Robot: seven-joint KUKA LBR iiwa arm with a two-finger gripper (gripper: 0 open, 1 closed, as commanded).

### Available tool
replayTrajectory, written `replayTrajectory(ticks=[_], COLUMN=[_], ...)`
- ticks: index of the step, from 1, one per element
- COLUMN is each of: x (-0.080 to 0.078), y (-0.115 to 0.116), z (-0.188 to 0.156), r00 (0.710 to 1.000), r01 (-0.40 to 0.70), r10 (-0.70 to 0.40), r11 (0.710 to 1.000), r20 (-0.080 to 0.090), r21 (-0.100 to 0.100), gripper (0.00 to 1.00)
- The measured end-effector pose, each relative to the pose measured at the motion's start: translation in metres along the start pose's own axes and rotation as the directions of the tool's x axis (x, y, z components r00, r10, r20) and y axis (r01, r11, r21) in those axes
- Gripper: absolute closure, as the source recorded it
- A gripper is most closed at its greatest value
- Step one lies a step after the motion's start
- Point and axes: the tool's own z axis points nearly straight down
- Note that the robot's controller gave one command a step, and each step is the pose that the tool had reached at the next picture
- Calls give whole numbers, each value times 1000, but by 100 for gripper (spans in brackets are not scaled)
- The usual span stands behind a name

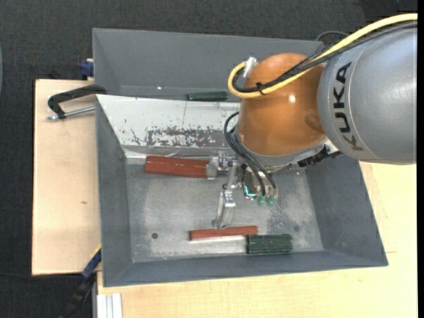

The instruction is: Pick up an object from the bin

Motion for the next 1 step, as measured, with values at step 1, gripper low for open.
replayTrajectory(ticks=[1], x=[0], y=[0], z=[-1], r00=[1000], r01=[-1], r10=[1], r11=[1000], r20=[1], r21=[0], gripper=[0])
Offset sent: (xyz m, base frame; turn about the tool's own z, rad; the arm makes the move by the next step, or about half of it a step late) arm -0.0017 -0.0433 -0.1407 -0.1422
